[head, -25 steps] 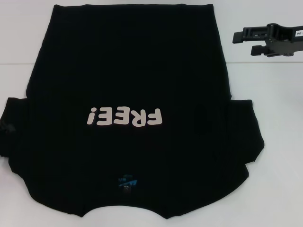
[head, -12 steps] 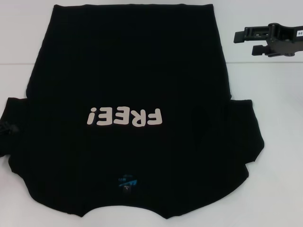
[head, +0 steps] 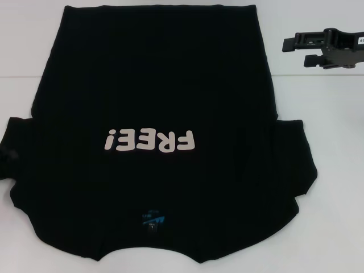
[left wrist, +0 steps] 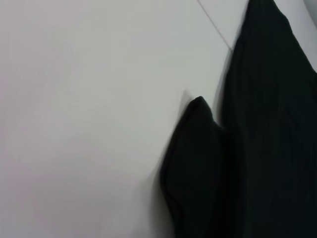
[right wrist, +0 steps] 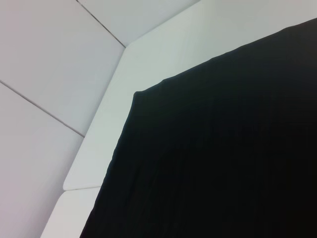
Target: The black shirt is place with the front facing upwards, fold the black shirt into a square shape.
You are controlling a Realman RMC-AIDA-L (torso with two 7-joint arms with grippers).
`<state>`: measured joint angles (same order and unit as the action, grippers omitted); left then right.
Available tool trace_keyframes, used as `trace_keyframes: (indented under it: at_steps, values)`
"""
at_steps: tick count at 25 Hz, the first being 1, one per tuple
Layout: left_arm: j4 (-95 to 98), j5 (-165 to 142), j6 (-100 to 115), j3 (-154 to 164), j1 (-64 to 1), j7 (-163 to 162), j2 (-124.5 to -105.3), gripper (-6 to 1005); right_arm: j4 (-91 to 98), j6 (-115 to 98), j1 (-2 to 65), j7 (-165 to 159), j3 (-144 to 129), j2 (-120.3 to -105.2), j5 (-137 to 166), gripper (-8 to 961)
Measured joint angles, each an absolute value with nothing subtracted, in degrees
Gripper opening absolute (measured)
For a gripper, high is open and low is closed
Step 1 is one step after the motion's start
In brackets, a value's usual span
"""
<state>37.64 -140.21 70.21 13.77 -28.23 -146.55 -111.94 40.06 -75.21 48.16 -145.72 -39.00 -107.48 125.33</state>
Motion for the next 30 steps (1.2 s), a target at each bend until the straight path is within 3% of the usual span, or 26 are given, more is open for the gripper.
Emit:
trace_keyframes:
  at_steps: [1,4,10,26,30]
  values:
    - [37.7,-140.5,70.2,13.8,-28.2,-146.7,-111.91,772,40.0,-75.3,48.2,-145.7,-38.9,-107.49,125.3,911]
    - [37.7,-141.1,69.8,13.8,-28.3,-146.8,-111.89,531,40.0,-75.3,48.2,-145.7,-38.6,-107.47,125.3,912]
    - [38.0,-141.4,69.5,13.9,-28.3,-146.8,-111.88,321,40.0,-75.3,48.1,-145.7,-38.5,-107.40,125.3,912]
    - [42.2,-143.7,69.6,14.6,-28.5,-146.1,-112.12,0,39.5,-75.3,48.1,-145.8,-37.7,-107.21,125.2,912]
    - [42.8,-144.1,69.1,14.5,-28.5,-145.5,-110.93,0,39.5,-75.3,48.1,-145.8,-37.7,-107.21,125.2,912]
